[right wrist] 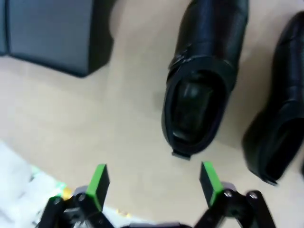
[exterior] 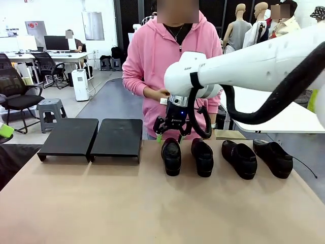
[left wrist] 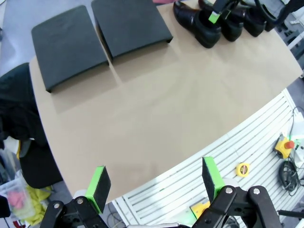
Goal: Organize the shoes by placing them on the stand.
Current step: Pick up one Shoe and place it in the middle of the table.
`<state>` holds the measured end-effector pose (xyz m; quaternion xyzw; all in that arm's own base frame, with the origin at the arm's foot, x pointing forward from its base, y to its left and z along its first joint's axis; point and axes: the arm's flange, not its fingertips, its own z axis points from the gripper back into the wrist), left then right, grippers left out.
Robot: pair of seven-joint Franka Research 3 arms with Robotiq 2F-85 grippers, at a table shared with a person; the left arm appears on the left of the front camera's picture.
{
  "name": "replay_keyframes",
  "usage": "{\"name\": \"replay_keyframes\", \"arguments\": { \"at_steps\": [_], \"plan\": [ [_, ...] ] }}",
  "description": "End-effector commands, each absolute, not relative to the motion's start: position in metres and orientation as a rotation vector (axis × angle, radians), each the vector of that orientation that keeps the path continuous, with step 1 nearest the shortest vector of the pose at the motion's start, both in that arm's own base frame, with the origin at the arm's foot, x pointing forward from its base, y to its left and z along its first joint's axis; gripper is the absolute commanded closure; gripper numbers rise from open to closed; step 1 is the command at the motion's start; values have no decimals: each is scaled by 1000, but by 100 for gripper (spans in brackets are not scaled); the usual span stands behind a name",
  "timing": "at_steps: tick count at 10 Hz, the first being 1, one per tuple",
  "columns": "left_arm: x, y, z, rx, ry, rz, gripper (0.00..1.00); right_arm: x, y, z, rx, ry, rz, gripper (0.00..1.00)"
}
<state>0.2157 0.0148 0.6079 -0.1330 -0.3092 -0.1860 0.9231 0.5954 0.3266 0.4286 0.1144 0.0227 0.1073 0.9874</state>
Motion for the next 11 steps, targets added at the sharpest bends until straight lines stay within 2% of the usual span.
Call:
{"name": "replay_keyframes", "arguments": {
  "at_steps": [1,6,10,11],
  "plan": [
    [217,16,608,-283,-647,-393,0,610,331,423,195,124,127,0],
    [217,16,608,-283,-647,-393,0,620,297,375,155,208,9,0],
    [217,16,608,-283,-647,-393,0,616,286,358,135,175,-76,0],
    [217,16,608,-283,-647,-393,0,615,282,358,181,181,-105,0]
  ]
}}
